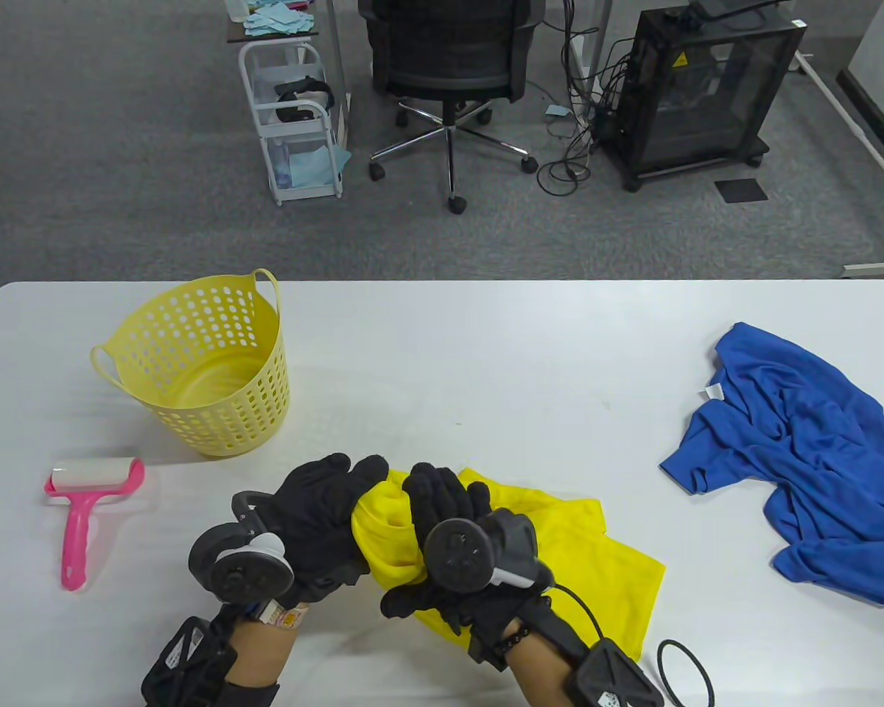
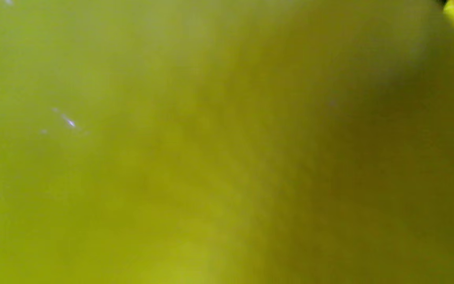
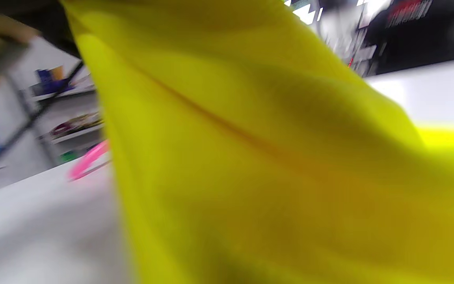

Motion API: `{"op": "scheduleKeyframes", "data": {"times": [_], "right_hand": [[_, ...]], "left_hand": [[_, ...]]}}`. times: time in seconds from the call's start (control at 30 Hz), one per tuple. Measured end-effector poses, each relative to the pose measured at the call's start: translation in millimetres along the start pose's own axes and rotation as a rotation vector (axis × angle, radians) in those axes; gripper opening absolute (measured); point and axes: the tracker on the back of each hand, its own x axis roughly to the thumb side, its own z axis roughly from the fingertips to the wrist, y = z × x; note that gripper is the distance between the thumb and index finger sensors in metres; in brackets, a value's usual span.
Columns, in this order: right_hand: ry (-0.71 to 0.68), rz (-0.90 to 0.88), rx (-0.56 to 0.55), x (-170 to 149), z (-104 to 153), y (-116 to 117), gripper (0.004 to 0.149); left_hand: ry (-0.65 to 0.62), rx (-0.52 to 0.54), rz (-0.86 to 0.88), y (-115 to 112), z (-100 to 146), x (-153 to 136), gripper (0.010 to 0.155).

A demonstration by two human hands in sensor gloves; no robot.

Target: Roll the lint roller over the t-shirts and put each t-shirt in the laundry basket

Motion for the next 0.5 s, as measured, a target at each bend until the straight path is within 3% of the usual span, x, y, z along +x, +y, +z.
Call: {"op": "scheduleKeyframes", "data": {"times": [0.03,0.1,0.17,0.27,0.3,0.43,0.5], "right_hand": [[-0.019,0.024,-0.05,-0.3,0.4,-1.5,0.119],[-0.109,-0.023,-0.004,-8.9,0.4,-6.8,0.117],[-0.116,-0.298,0.012,-27.8,0.8,-12.5,0.11],[0.019,-0.815,-0.082,-56.2,0.4,-13.4,0.094],[0.046,-0.86,-0.08,-59.6,-0.2,-11.9,0.095],[-0.009,-0.448,0.212,-50.0,-7.2,0.7,0.108],[0.011,-0.382,0.173,-43.0,-9.6,1.6,0.094]], "left_hand": [[0.0,0.004,0.005,0.8,-0.2,0.5,0.05],[-0.007,0.02,0.025,4.6,-0.6,0.0,0.05],[0.001,0.039,0.046,8.7,-1.0,-2.5,0.05],[0.012,0.054,0.089,10.8,-1.2,-5.0,0.05],[0.017,0.052,0.1,10.1,-1.3,-4.8,0.05],[-0.012,0.018,0.098,4.0,-2.3,1.9,0.05],[-0.029,0.001,0.066,2.4,-2.5,5.1,0.051]]}}
